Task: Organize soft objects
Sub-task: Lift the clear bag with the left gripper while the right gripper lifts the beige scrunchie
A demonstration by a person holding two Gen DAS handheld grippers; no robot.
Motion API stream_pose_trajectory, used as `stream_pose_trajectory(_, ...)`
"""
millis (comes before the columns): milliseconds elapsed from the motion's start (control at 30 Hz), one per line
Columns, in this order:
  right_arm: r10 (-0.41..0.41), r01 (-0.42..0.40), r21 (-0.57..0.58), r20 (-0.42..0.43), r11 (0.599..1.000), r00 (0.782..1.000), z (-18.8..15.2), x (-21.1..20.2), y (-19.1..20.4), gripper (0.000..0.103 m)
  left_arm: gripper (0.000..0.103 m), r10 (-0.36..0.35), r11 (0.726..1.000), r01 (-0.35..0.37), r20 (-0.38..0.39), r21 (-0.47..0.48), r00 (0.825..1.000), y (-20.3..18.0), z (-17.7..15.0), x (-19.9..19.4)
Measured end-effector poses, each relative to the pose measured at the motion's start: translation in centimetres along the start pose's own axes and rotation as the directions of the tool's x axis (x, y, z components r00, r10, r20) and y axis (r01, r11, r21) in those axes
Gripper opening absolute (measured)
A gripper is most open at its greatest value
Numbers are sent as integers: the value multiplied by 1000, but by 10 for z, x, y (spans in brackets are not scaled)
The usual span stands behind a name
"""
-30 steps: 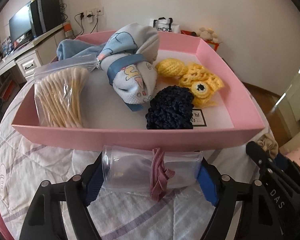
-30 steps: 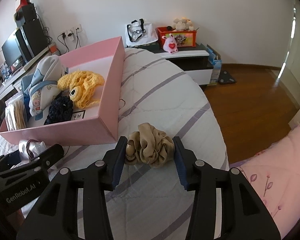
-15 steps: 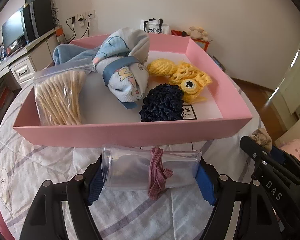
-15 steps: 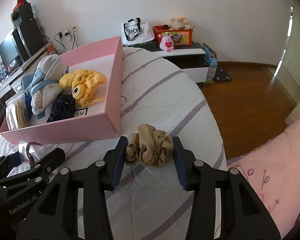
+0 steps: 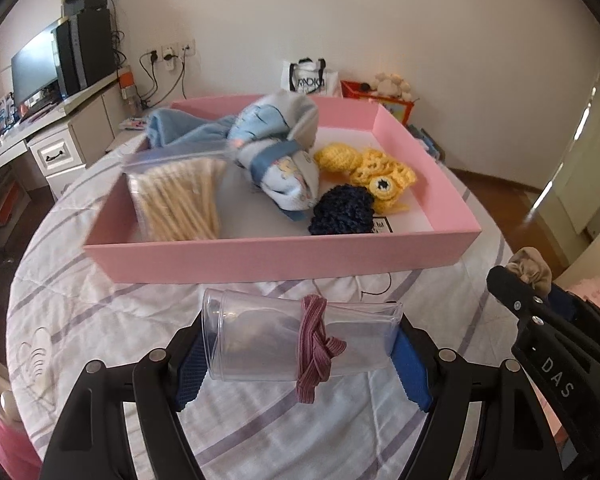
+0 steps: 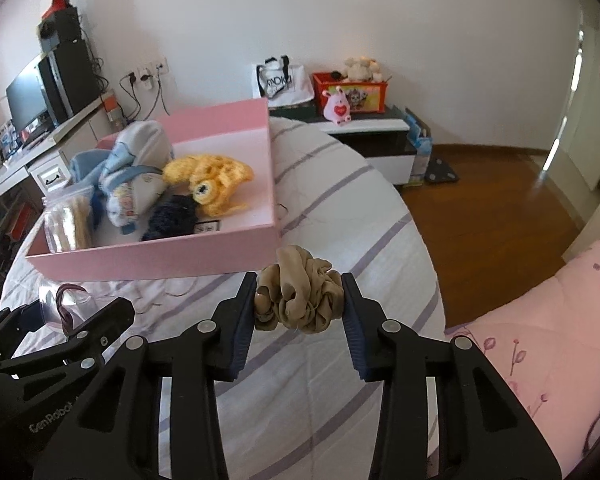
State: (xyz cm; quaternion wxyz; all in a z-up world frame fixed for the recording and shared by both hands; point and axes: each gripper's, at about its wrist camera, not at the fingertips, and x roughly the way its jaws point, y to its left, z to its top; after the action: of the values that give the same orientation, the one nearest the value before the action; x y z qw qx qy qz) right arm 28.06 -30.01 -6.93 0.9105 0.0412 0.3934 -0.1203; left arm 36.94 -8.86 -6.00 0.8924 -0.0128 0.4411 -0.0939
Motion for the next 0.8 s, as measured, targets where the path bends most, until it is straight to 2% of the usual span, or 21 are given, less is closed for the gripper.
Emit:
stream_pose_trajectory(233, 17, -15, -35, 58, 999, 998, -6, -34, 21, 37, 75, 18, 1000, -17, 76, -15, 997, 17, -13, -45)
stream_pose_trajectory(567, 76, -63, -90, 152, 994, 986, -12, -86, 50, 37, 75, 57, 998, -51, 198, -34, 979, 33, -39, -118)
stream_pose_trajectory(800, 112, -83, -131, 238, 988, 965, -17, -127, 63, 37, 75, 97, 995, -89, 309, -42, 946, 36, -62, -177)
